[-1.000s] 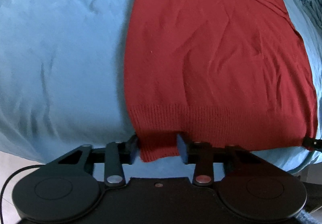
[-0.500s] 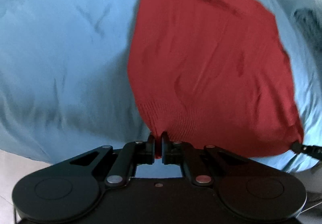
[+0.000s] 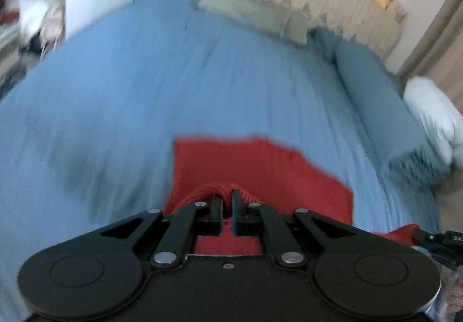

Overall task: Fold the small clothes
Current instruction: 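Fold the hem up toward the collar and open both grippers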

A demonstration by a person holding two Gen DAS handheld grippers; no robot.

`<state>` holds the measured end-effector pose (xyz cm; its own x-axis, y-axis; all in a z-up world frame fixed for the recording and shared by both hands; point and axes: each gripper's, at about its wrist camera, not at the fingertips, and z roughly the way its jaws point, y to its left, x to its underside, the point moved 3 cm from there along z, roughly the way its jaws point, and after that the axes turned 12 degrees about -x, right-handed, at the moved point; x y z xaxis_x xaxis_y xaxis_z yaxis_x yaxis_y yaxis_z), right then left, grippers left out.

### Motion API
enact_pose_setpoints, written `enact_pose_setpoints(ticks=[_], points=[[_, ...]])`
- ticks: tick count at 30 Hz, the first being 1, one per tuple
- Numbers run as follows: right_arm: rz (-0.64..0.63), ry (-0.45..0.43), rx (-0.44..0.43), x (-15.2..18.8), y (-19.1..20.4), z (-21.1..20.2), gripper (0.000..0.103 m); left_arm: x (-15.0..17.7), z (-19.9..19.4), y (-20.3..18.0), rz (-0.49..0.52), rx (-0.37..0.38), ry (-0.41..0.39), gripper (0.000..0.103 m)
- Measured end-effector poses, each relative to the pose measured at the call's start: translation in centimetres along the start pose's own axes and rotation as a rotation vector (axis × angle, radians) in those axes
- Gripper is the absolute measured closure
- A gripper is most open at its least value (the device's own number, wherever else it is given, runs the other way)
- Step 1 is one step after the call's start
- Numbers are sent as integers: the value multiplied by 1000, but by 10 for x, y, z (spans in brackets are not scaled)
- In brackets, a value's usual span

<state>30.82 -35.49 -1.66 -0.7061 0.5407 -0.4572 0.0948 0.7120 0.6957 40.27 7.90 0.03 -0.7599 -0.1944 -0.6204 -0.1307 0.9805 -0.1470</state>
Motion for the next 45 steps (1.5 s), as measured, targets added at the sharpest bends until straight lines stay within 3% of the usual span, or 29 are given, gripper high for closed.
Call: enact_pose_setpoints(ticks=[4, 9, 16, 17, 18, 19, 20, 21, 22, 23, 25, 27, 31, 35, 38, 42, 45], points=[[11, -27, -2, -58, -13, 76, 76, -39, 76, -25, 7, -53, -64, 98], [60, -33, 31, -85, -62, 179, 76, -37, 165, -37, 26, -134, -51, 98], [23, -33, 51, -98, -78, 220, 76, -49, 196, -35, -8, -166, -35, 98], [10, -34, 54, -97, -76, 220, 71, -52, 200, -36, -6, -176, -31, 96], [0, -34, 66, -101, -81, 226, 68, -57, 203, -35, -5, -192, -31, 92], [-8, -40, 95, -102, -82, 228, 48, -61, 206, -38, -8, -211, -40, 85], [-17, -47, 117, -100, -83, 227, 21, -62, 203, -35, -13, -236, -50, 57], [-27, -64, 128, -105, -85, 229, 10, -61, 199, -33, -19, -249, -60, 26], [-46, -98, 129, -103, -80, 224, 0, -59, 193, -30, -26, -256, -78, 17], [-73, -130, 120, -99, -76, 218, 0, -55, 184, -27, -31, -258, -104, 9], [-141, -143, 103, -86, -66, 211, 0, -41, 166, -26, -15, -248, -135, 8], [-205, -115, 90, -67, -58, 207, 0, -19, 156, -30, 41, -215, -115, 7], [-348, -14, 119, -26, -55, 226, 0, 30, 167, -36, 160, -189, -25, 6], [-368, 44, 207, -4, -77, 249, 0, 64, 190, -23, 173, -211, 77, 6], [-341, 35, 313, -2, -104, 254, 0, 77, 197, -11, 177, -243, 111, 6], [-337, 20, 328, -7, -112, 244, 0, 81, 190, 5, 147, -263, 133, 6], [-388, 0, 398, -10, -105, 229, 0, 67, 174, 18, 123, -359, 110, 6]])
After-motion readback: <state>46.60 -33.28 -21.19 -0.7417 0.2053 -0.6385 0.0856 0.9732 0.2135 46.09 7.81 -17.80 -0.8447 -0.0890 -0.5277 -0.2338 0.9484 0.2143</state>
